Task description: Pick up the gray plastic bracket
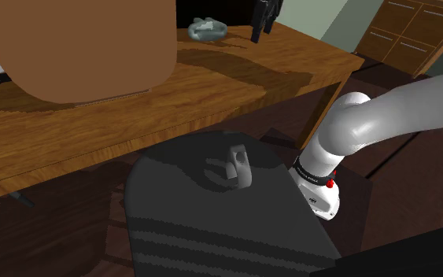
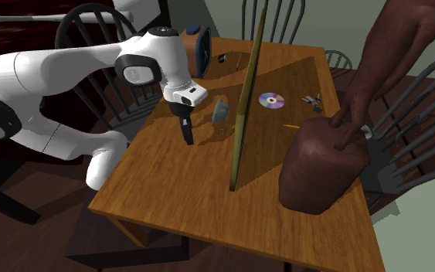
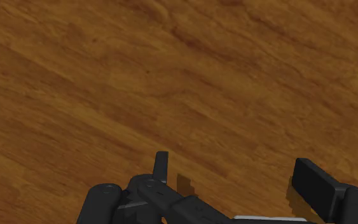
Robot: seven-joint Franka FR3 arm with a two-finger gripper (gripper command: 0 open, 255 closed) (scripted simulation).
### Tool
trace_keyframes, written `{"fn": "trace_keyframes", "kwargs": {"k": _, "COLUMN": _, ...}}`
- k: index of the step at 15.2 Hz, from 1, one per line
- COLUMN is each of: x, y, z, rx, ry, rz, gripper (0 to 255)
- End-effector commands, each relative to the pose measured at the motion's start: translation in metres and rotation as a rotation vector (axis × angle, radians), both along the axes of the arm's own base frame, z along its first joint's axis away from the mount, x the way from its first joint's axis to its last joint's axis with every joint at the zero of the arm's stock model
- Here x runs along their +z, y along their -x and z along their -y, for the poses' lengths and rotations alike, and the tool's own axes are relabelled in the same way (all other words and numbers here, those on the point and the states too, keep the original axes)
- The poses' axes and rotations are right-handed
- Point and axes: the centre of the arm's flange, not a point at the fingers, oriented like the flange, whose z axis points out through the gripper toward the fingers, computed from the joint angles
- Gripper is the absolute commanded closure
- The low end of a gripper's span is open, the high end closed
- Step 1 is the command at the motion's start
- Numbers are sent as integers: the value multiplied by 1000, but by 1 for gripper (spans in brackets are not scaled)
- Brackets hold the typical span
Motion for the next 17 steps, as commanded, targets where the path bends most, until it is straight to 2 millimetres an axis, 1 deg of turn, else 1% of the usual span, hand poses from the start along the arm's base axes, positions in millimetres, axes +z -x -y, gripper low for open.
{"fn": "trace_keyframes", "kwargs": {"k": 1, "x": 0, "y": 0, "z": 0, "rx": 0, "ry": 0, "rz": 0, "gripper": 0}}
{"fn": "trace_keyframes", "kwargs": {"k": 5, "x": 17, "y": -37, "z": -34, "rx": -126, "ry": -29, "rz": -15, "gripper": 0}}
{"fn": "trace_keyframes", "kwargs": {"k": 8, "x": 30, "y": -67, "z": -57, "rx": -220, "ry": -51, "rz": -26, "gripper": 0}}
{"fn": "trace_keyframes", "kwargs": {"k": 12, "x": 47, "y": -111, "z": -81, "rx": -346, "ry": -80, "rz": -41, "gripper": 0}}
{"fn": "trace_keyframes", "kwargs": {"k": 15, "x": 59, "y": -145, "z": -95, "rx": -437, "ry": -101, "rz": -52, "gripper": 0}}
{"fn": "trace_keyframes", "kwargs": {"k": 17, "x": 49, "y": -145, "z": -95, "rx": -437, "ry": -101, "rz": -52, "gripper": 0}}
